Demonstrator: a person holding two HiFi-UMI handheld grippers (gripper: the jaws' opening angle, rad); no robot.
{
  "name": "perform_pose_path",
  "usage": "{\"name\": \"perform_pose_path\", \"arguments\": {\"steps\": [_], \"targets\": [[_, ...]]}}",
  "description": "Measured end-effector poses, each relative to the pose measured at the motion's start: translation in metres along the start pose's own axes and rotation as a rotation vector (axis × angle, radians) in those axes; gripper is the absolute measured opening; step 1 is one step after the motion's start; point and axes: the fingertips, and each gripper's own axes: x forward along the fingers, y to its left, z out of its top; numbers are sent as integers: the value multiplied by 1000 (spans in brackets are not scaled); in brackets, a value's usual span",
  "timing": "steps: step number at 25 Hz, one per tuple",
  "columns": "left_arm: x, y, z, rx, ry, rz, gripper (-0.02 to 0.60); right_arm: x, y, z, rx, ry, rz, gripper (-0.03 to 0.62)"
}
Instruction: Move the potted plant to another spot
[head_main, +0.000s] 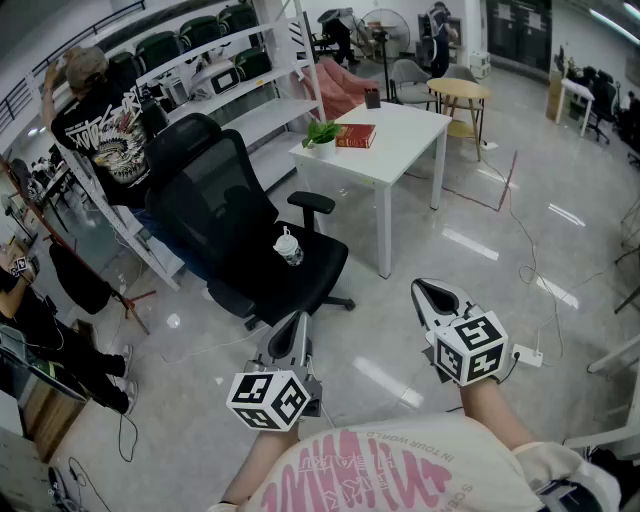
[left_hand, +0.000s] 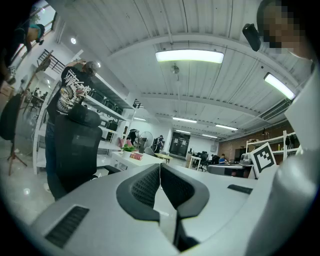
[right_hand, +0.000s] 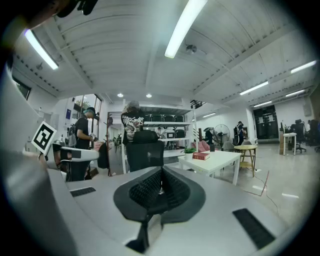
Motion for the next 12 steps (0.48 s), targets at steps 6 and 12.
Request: {"name": "perform_pose_path", "arguments": {"steps": [6,12], "targets": [[4,-4,-4,-18,4,-3,25,-1,-6,-1,-6,4,0,14],[9,-3,-10,-53,-6,-7,25,5,-14,-11,34,8,17,15]]}}
